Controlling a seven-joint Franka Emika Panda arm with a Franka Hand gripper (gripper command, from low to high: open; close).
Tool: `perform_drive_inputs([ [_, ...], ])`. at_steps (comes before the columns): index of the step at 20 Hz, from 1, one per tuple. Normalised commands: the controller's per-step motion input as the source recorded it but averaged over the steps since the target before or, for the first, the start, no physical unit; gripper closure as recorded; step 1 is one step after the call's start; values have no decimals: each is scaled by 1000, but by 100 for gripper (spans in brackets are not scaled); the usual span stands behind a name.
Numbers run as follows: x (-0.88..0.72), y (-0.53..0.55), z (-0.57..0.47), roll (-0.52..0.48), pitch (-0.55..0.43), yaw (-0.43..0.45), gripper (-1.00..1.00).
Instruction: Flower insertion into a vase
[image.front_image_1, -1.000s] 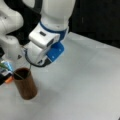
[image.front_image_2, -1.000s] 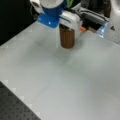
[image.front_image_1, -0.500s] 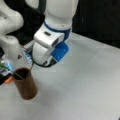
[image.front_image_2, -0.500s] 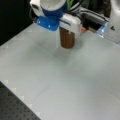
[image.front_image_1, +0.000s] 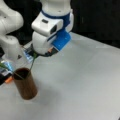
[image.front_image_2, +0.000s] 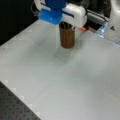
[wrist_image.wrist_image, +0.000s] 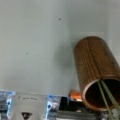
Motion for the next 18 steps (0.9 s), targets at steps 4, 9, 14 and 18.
perform_drive_inputs([
  [4, 103, 202, 5, 95, -70, -129, -100],
  [9, 124, 201, -9, 79, -73, -124, -100],
  [14, 100, 209, 68, 71, -45, -122, -100],
  [18, 94, 220, -41, 99, -131, -136, -100],
])
